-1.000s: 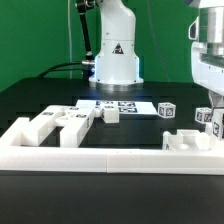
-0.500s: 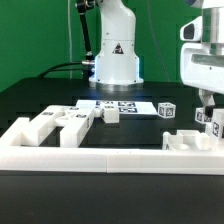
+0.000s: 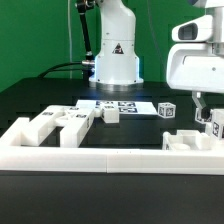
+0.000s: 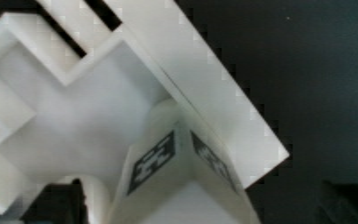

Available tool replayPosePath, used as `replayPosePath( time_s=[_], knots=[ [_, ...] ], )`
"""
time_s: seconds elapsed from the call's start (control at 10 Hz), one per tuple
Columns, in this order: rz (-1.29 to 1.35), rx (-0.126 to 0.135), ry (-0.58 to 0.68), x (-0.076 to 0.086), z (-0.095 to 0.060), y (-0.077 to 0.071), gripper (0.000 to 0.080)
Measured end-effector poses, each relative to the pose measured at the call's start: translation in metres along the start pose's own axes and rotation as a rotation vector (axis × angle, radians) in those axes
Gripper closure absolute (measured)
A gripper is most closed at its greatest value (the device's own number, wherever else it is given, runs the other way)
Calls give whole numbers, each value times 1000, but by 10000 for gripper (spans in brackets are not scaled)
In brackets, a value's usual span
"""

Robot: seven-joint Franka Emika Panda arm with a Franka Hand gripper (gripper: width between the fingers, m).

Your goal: Assemble chair

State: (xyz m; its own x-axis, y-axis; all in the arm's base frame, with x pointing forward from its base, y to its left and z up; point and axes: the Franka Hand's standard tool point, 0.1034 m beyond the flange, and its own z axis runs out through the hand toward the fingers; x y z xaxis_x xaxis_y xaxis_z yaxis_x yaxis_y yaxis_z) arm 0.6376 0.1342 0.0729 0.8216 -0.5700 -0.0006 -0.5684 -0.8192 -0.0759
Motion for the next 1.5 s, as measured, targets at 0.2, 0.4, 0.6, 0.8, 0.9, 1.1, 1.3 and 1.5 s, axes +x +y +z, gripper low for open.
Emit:
replayPosePath(
  time_s=[0.2, 0.4, 0.6, 0.8, 0.9, 1.1, 1.3, 1.5],
  knots=[
    [-143, -5, 4, -1, 0, -1, 151],
    [-305, -8, 6, 0, 0, 0, 151],
    [-424, -15, 8, 1, 0, 1, 151],
    [-421, -16, 8, 1, 0, 1, 276],
    [-421, -18, 9, 2, 0, 2, 415],
    [-411, -27, 12, 6, 0, 7, 501],
    [-382, -29, 14, 7, 0, 9, 501],
    [-274, -34, 15, 9, 0, 13, 502]
  ],
)
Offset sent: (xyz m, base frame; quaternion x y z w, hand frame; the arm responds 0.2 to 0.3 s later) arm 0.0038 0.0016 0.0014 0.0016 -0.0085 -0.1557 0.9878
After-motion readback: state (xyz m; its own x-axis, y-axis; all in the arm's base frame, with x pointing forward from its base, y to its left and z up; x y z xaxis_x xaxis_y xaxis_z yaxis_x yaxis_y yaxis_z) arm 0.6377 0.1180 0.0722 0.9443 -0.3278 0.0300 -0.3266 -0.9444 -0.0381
